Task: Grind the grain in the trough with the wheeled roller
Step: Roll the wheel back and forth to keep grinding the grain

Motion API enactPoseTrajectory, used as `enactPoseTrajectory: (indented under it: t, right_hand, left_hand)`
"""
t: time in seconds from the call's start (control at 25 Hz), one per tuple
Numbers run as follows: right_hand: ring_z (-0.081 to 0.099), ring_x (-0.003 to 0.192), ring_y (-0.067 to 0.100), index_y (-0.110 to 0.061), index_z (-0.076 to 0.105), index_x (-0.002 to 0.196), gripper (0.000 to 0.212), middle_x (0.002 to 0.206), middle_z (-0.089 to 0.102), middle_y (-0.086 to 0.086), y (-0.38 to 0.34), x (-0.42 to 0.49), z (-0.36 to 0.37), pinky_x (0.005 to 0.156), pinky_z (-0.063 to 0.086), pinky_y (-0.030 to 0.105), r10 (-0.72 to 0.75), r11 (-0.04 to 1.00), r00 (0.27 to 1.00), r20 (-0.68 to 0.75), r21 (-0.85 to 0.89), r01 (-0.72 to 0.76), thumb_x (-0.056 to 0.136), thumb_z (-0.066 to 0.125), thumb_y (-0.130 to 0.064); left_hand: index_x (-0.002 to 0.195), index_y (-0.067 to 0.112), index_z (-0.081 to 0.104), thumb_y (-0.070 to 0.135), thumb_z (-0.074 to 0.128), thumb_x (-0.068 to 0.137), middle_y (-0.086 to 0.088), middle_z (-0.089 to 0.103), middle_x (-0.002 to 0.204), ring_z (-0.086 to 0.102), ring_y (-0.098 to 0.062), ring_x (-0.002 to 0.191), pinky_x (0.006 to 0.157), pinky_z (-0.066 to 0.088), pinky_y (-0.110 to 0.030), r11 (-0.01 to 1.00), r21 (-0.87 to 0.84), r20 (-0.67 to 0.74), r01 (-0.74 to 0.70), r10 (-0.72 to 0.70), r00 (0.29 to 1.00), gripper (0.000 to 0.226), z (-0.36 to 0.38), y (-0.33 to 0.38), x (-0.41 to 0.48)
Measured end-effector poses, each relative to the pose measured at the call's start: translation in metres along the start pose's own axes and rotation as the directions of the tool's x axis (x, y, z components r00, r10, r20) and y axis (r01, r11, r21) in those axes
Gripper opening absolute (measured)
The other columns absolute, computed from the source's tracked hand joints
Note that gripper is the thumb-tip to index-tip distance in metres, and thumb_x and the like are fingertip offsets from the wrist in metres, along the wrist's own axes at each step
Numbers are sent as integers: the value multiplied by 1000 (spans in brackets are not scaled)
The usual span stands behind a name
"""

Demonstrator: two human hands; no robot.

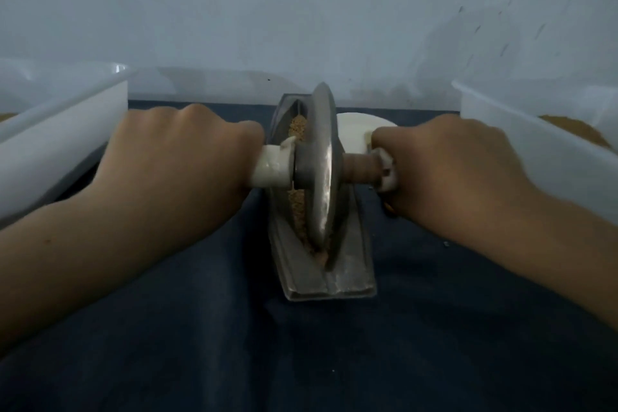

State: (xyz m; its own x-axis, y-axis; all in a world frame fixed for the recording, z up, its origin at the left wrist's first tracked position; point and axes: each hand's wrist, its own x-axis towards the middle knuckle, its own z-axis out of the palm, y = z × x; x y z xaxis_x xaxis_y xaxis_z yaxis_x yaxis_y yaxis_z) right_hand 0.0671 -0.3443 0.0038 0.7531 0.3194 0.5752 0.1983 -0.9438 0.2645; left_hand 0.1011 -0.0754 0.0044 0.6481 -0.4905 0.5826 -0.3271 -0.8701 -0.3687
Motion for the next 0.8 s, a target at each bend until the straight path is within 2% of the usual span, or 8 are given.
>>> enactPoseTrajectory:
  t: [0.08, 0.16, 0.28, 0.36, 0.44, 0.6, 0.68, 0.8]
  right_hand:
    - [34, 40, 19, -30, 24, 60, 47, 49, 29, -8, -1, 13, 11, 48, 20, 18, 52, 997, 997, 54, -54, -49, 52, 70, -29]
    - [45, 52, 24, -27, 34, 64, 39, 58, 40, -4, -2, 40, 39, 48, 24, 25, 145, 986, 987, 66, -98, -138, 72, 72, -24]
    - [49, 69, 27, -25, 59, 88, 9, 78, 52, 4, 0, 85, 64, 54, 30, 31, 246, 969, 961, 128, -65, -239, 88, 61, -16]
    - [48, 69, 26, -23, 58, 88, 8, 81, 55, 5, 0, 87, 63, 52, 29, 30, 248, 969, 959, 140, -58, -242, 89, 60, -15]
    - [49, 65, 25, -24, 54, 80, 12, 72, 51, 0, 0, 66, 50, 50, 29, 29, 199, 980, 968, 150, -47, -195, 87, 62, -20]
    - [37, 41, 21, -29, 34, 60, 30, 49, 35, -6, 0, 11, 11, 46, 21, 18, 0, 1000, 1000, -7, 4, 0, 55, 63, -29]
    - [31, 39, 18, -30, 33, 60, 33, 48, 33, -6, 1, 10, 12, 48, 19, 16, 37, 999, 999, 30, -18, -36, 51, 66, -30]
    - [38, 50, 19, -26, 49, 70, 21, 60, 43, -2, -4, 44, 43, 49, 25, 24, 203, 978, 974, 96, -72, -197, 75, 70, -23]
  left_hand:
    - [64, 24, 32, 22, 79, 62, 4, 18, 51, 16, -13, 43, 51, 15, -19, 999, 20, 34, 40, -40, 999, 47, 10, 4, 7]
    - [63, 18, 43, 13, 75, 71, 1, 24, 51, 19, -14, 43, 50, 16, -21, 991, 62, 26, 117, -119, 993, 33, 30, 8, 26]
    - [88, 15, 63, 17, 62, 86, -9, 50, 69, 54, -32, 62, 54, 29, -31, 983, 61, 91, 173, -178, 980, 3, 47, 5, 70]
    - [94, 17, 64, 18, 58, 88, -9, 51, 74, 61, -37, 75, 59, 33, -34, 985, 62, 132, 163, -170, 977, 9, 45, 6, 78]
    - [87, 18, 60, 18, 59, 86, -3, 35, 63, 57, -33, 63, 54, 30, -32, 991, 76, 106, 113, -121, 987, 1, 33, 8, 58]
    - [66, 22, 42, 27, 74, 66, 2, 26, 51, 26, -19, 43, 48, 20, -22, 1000, 5, 5, 26, -26, 1000, 32, 9, 2, 7]
    - [64, 23, 40, 25, 76, 62, 1, 26, 51, 27, -19, 43, 49, 19, -22, 998, 48, 20, 30, -31, 999, 36, 13, 1, 7]
    - [68, 18, 46, 13, 70, 73, -7, 33, 55, 50, -31, 48, 51, 23, -27, 987, 135, 27, 88, -92, 995, 25, 33, 10, 39]
